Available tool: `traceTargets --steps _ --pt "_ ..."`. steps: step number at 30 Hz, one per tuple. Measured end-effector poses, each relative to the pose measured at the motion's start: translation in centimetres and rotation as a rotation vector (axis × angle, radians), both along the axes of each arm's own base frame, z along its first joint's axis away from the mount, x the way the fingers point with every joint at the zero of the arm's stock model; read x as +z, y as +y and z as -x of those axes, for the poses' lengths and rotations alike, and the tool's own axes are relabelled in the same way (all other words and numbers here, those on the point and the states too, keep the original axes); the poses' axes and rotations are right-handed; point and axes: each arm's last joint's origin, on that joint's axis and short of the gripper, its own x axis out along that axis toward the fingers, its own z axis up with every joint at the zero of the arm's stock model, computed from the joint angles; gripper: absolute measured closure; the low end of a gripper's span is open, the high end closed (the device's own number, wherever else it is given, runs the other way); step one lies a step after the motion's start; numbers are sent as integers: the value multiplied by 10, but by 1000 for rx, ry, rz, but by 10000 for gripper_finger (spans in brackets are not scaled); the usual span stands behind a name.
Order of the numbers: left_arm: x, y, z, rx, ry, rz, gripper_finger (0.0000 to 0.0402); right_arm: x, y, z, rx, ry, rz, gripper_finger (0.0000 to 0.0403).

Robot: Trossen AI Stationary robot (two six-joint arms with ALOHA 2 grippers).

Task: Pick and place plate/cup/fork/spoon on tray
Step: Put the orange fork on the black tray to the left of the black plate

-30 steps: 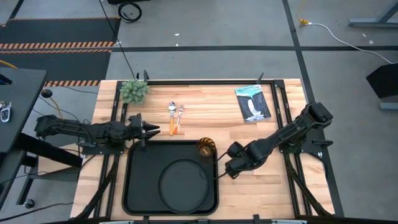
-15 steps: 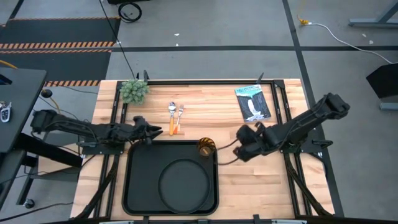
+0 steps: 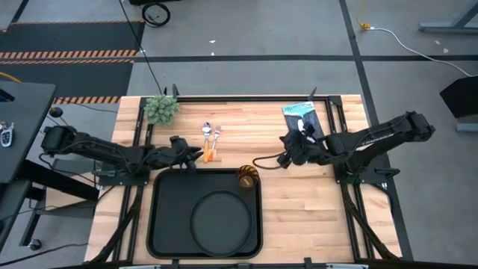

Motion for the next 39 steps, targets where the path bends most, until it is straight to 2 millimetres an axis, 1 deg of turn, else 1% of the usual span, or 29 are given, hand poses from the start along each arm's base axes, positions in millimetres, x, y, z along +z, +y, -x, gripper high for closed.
traceTargets --steps 5,7,10,14,16,21,23,25,28,32,36,39 --pt "-8 11 -12 55 83 1 292 2 -15 -8 85 -51 28 398" --pt "-11 15 -16 61 109 13 292 3 -22 -10 94 -79 46 398" --pt "-14 21 -23 75 136 25 292 11 -34 -16 86 -136 101 398" --pt "-12 28 -33 102 153 23 292 32 -50 -23 81 -267 230 398" --pt "-10 32 -38 83 164 15 292 44 -58 -25 81 -346 304 398" --pt "-3 43 -53 36 185 -5 292 69 -70 -24 46 -499 468 398" --pt "0 47 -58 19 193 -24 292 75 -71 -23 46 -546 498 398" --pt "1 52 -62 17 200 -37 292 79 -70 -23 96 -593 506 398" --pt "2 56 -66 28 203 -36 292 83 -67 -24 226 -656 507 398" --pt "3 56 -69 24 200 -37 292 84 -61 -28 392 -709 492 398" --pt "4 56 -70 43 177 -7 292 87 -60 -31 418 -761 554 398" --pt "4 55 -70 74 140 46 292 95 -60 -31 412 -781 586 398"
